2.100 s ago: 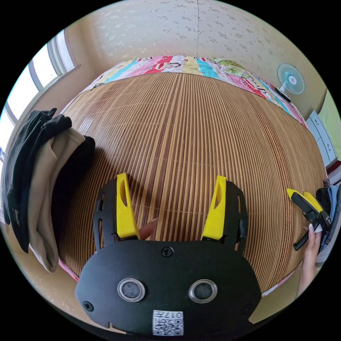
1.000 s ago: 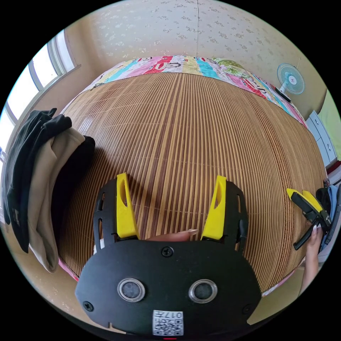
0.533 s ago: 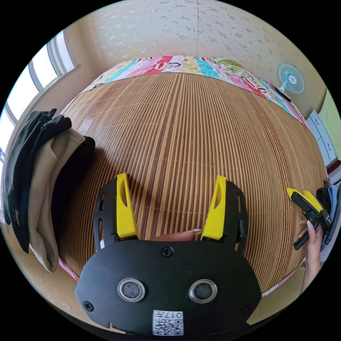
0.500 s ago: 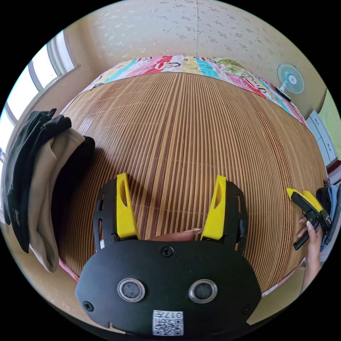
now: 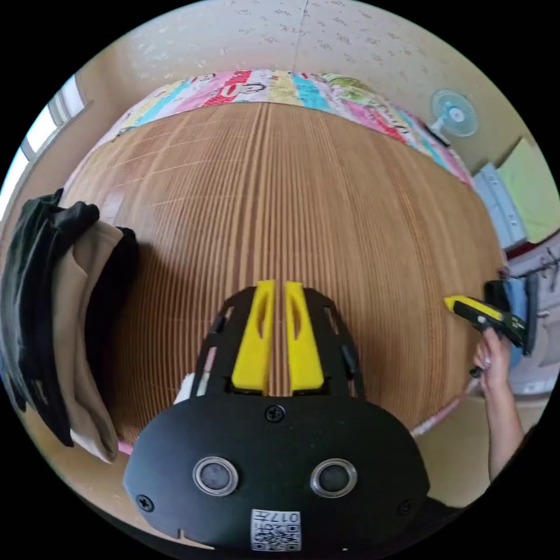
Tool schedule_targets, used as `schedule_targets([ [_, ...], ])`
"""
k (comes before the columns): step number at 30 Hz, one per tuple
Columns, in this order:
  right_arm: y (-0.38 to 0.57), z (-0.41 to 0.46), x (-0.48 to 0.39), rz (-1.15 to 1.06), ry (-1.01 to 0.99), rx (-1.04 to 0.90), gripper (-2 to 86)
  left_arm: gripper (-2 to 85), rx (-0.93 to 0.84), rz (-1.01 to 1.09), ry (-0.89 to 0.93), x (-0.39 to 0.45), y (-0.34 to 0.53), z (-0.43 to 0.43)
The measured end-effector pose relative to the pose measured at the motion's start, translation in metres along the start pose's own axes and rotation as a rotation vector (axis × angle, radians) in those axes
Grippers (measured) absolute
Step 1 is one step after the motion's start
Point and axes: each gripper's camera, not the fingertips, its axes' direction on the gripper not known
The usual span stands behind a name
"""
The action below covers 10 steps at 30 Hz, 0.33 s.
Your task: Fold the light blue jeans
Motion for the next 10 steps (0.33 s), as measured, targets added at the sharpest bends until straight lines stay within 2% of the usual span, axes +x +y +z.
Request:
schedule_targets([
  [2,0.013,-0.009,0.015,0.046,-0.241,-0.072,2.0,3.2,-0.016,0.010,0.168,-0.016,0.012,-0.017],
  [4,0.028,-0.009,0.021,0.088,-0.363,-0.135,1.3,2.2,-0.046,-0.048,0.309,-0.043,0.033,-0.044],
  [8,0.064,-0.004,0.015,0.119,-0.600,-0.311,0.7,0.4,-0.147,-0.138,0.348,-0.085,0.063,-0.091],
  [10,0.077,-0.013,0.005,0.110,-0.689,-0.322,0.5,1.3,-0.123,-0.109,0.237,-0.106,0.077,-0.144],
])
